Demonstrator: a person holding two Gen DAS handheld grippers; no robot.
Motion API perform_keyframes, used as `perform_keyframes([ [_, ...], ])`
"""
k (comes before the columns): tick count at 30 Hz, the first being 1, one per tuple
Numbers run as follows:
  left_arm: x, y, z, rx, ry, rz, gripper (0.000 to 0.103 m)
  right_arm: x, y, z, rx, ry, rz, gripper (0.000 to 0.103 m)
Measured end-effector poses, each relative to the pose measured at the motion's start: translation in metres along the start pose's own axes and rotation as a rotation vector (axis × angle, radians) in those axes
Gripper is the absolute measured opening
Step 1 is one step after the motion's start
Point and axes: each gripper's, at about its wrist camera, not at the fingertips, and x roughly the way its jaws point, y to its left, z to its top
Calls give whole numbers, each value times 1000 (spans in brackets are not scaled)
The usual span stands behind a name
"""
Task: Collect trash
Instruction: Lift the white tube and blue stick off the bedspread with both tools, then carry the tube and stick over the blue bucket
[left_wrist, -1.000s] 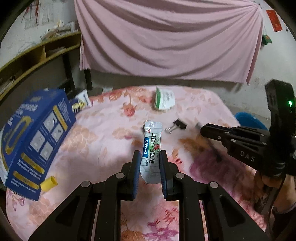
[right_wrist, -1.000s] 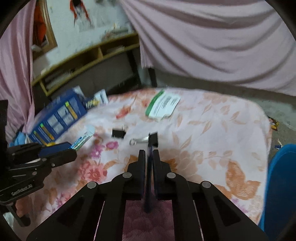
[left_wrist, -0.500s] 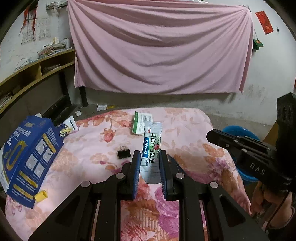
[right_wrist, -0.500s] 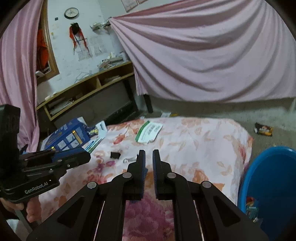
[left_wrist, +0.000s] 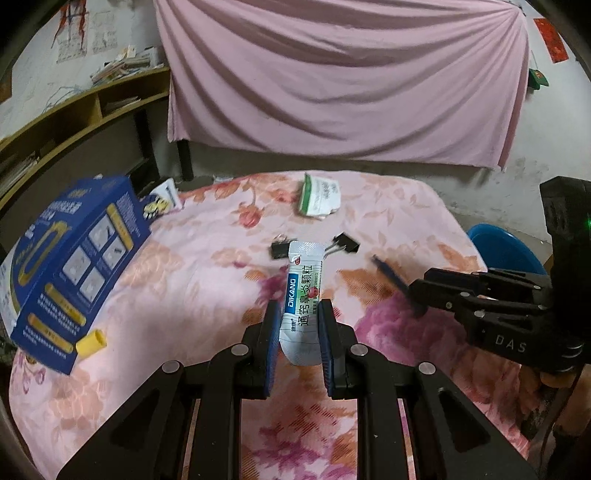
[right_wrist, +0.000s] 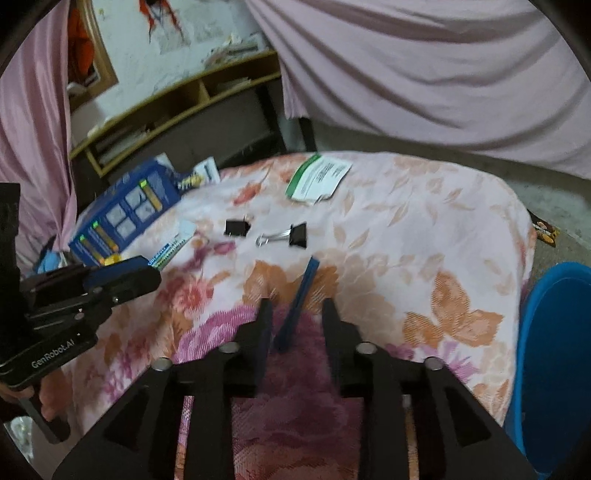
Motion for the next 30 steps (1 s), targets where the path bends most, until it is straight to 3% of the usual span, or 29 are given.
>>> perform_keyframes([
  [6, 2, 13, -7, -44, 19, -5, 16, 28, 0, 5, 23, 98, 49, 29],
  [8, 0, 16, -7, -56, 17, -7, 16, 32, 1, 6, 24, 103, 47, 25],
  [9, -2, 17, -7, -62, 15, -7, 16, 32, 2, 6, 22, 100, 27, 10],
  [10, -3, 17, -7, -65, 13, -7, 16, 31, 1, 5, 22, 98, 19, 6],
  [14, -10, 16, -5, -71, -4, -8, 16, 20, -1, 5, 36, 45, 25, 4],
  [18, -14, 12, -2, -69, -25, -12, 16, -4, -3, 3, 58, -77, -13, 4],
  [21, -19, 6, 3, -71, -66, -24, 16, -33, -4, -1, 54, -222, -28, 5],
  [30, -47, -39, 32, -20, -289, -105, 16, -123, -17, -18, 49, -662, -171, 5],
])
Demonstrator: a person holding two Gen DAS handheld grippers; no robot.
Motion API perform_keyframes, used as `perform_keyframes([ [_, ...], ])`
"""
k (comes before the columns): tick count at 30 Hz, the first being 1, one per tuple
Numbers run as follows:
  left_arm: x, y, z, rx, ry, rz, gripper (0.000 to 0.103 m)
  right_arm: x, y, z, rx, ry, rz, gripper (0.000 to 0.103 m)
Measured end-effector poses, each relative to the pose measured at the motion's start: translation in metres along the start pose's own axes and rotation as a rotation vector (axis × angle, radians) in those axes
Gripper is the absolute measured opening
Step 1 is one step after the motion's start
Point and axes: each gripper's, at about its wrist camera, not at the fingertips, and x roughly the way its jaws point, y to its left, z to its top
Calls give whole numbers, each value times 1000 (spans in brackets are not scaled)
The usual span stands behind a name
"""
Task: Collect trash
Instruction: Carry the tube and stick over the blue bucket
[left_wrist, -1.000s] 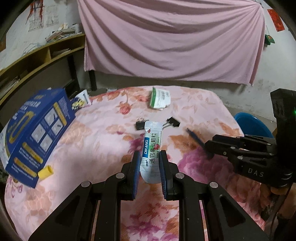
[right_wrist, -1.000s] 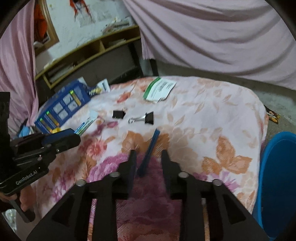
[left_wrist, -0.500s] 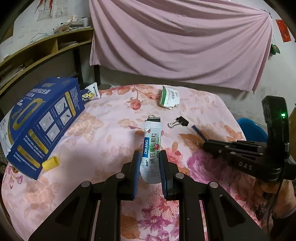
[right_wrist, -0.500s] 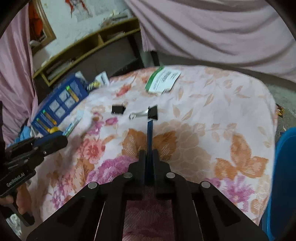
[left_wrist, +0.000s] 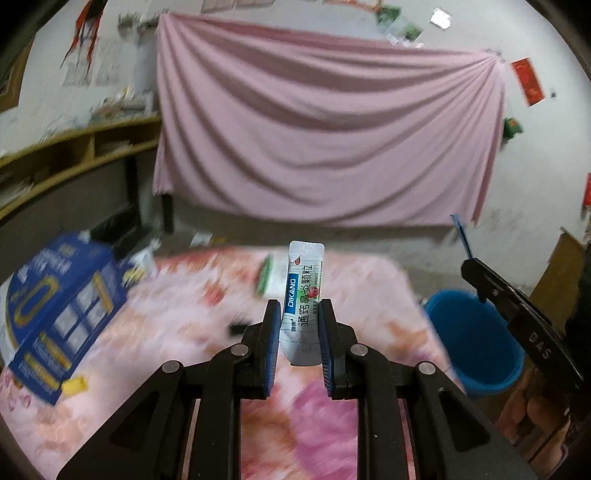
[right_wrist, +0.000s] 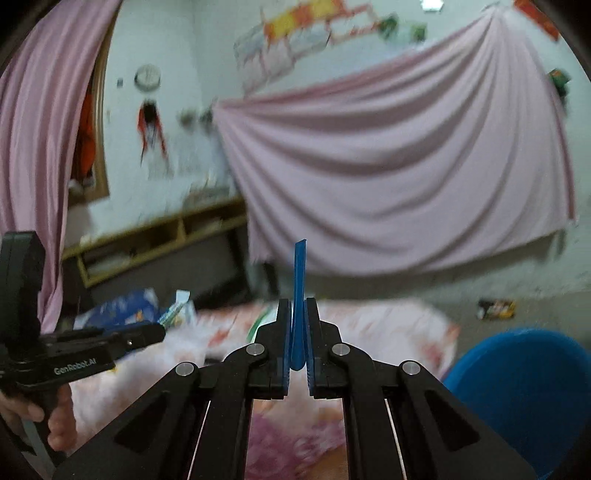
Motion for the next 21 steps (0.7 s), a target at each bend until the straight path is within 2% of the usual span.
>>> perform_keyframes([
  [5, -11, -45, 23, 73, -141, -82, 16, -37, -18, 16, -13, -166, -105, 5],
  [10, -17, -95, 40, 168, -232, -163, 17, -65, -43, 28, -3, -277, -221, 5],
  [16, -9, -144, 49, 264, -268, -246, 17, -88, -84, 31, 50, -316, -339, 5],
  [21, 10, -176, 48, 299, -234, -300, 17, -100, -111, 27, 110, -288, -405, 5],
])
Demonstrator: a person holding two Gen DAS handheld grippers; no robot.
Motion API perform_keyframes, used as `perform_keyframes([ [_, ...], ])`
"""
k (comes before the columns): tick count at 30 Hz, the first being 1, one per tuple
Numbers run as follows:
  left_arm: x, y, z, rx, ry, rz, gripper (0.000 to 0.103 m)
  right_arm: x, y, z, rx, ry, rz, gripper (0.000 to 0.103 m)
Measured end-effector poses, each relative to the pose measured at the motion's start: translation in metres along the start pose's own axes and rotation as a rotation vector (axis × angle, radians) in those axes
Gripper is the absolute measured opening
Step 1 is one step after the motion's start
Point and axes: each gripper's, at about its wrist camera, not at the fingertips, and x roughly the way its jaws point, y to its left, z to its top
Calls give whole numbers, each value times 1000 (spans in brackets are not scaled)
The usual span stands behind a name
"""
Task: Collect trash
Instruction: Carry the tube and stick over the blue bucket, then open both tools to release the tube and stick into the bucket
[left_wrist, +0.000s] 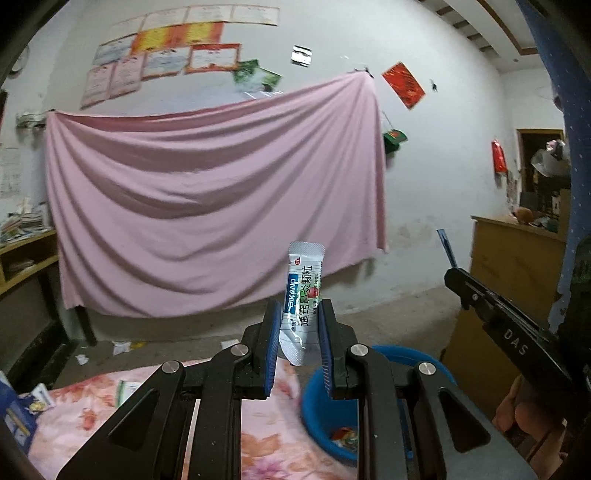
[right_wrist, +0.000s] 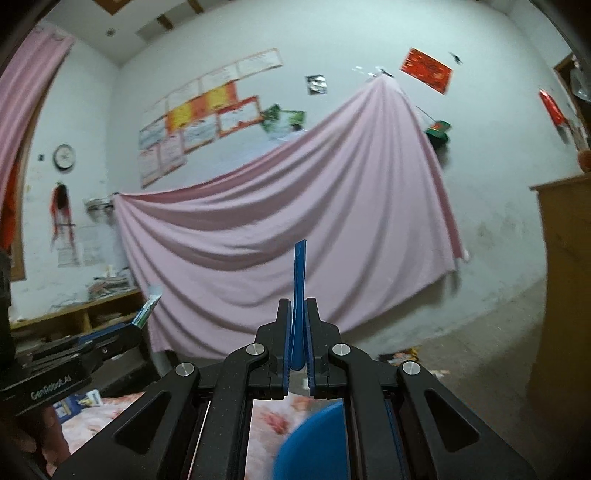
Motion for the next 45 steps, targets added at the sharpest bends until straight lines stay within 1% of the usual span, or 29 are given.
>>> perform_keyframes([
  [3, 12, -13, -3, 5, 29, -29, 17, 1, -13, -2, 19, 43, -35, 5],
  [8, 38, -30, -8, 1, 106, -64, 17, 13, -30, -12, 59, 150, -83, 5],
  [10, 48, -36, -10, -4, 138, -72, 17, 21, -37, -16, 79, 202, -92, 5],
  [15, 66, -35, -14, -40, 207, -89, 17, 30, -48, -25, 121, 282, -88, 5],
  [20, 77, -35, -20, -66, 259, -105, 17, 35, -53, -31, 134, 335, -94, 5],
  [28, 85, -37, -34, -75, 317, -116, 17, 42, -58, -35, 151, 397, -98, 6],
  [35, 93, -37, -39, -83, 365, -122, 18, 43, -64, -36, 168, 420, -105, 7],
  [38, 93, -36, -41, -77, 371, -117, 18, 44, -64, -36, 170, 426, -110, 8],
  [39, 93, -36, -41, -74, 373, -116, 19, 44, -64, -35, 170, 426, -111, 10],
  [41, 93, -36, -42, -71, 375, -113, 19, 44, -64, -35, 170, 426, -115, 17],
  [42, 92, -35, -43, -71, 376, -111, 20, 44, -64, -35, 172, 423, -115, 28],
  [44, 92, -34, -43, -77, 374, -109, 28, 44, -65, -34, 175, 418, -114, 30],
  [45, 91, -33, -43, -81, 372, -110, 30, 43, -65, -33, 173, 417, -116, 30],
])
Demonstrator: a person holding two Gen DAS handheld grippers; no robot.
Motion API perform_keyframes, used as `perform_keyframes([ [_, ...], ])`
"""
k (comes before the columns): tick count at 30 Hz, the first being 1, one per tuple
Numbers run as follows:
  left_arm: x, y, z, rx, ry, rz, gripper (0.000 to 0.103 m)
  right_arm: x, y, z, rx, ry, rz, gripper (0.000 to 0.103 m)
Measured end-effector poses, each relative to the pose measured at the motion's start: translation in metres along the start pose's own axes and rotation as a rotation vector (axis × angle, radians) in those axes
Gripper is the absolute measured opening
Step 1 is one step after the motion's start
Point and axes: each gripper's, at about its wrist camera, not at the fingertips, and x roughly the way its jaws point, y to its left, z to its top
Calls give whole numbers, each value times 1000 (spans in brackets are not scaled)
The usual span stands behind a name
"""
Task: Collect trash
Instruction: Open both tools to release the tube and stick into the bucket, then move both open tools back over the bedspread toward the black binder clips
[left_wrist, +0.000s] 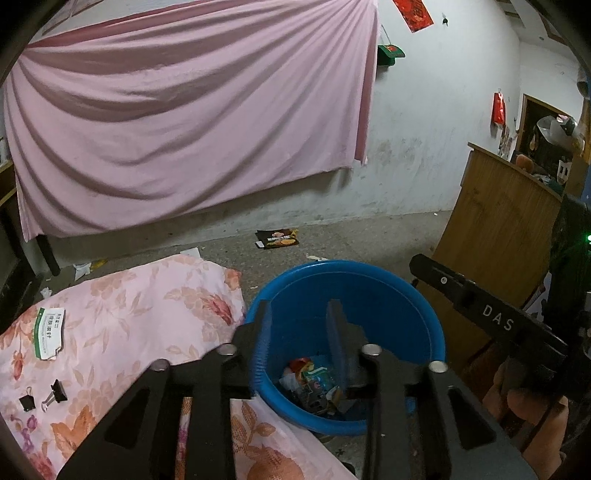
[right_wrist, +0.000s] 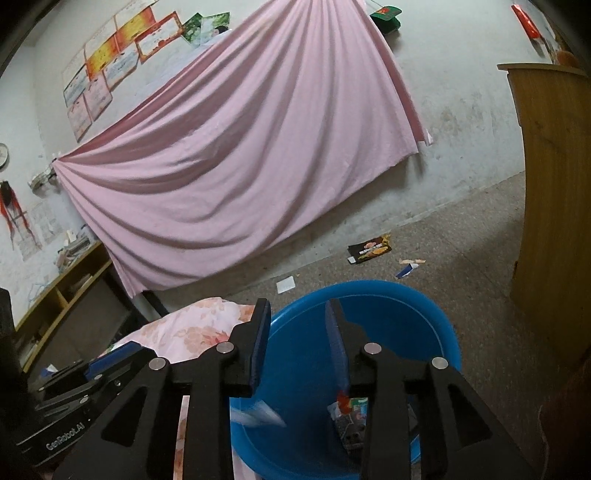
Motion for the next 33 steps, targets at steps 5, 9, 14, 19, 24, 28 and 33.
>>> perform_keyframes([
  [5, -2, 4, 0, -4, -4, 13, 30, 1, -1, -1, 4, -1, -5, 30],
  [9, -3, 5, 0, -3, -4, 23, 30, 1, -1, 0, 5, -3, -7, 30],
  [14, -7, 7, 1, 6, -8, 34, 30, 1, 0, -1, 4, -5, -6, 30],
  [19, -20, 16, 4, 8, -20, 60, 34, 1, 5, 2, -4, -20, 4, 35],
  [24, -38, 33, 6, -15, -59, 96, 46, 1, 16, 6, -22, -43, 15, 48],
  [28, -60, 56, 5, -59, -108, 138, 60, 1, 30, 8, -39, -87, 32, 87],
  [33, -90, 89, -3, -140, -206, 187, 85, -5, 54, 8, -86, -175, 58, 96],
])
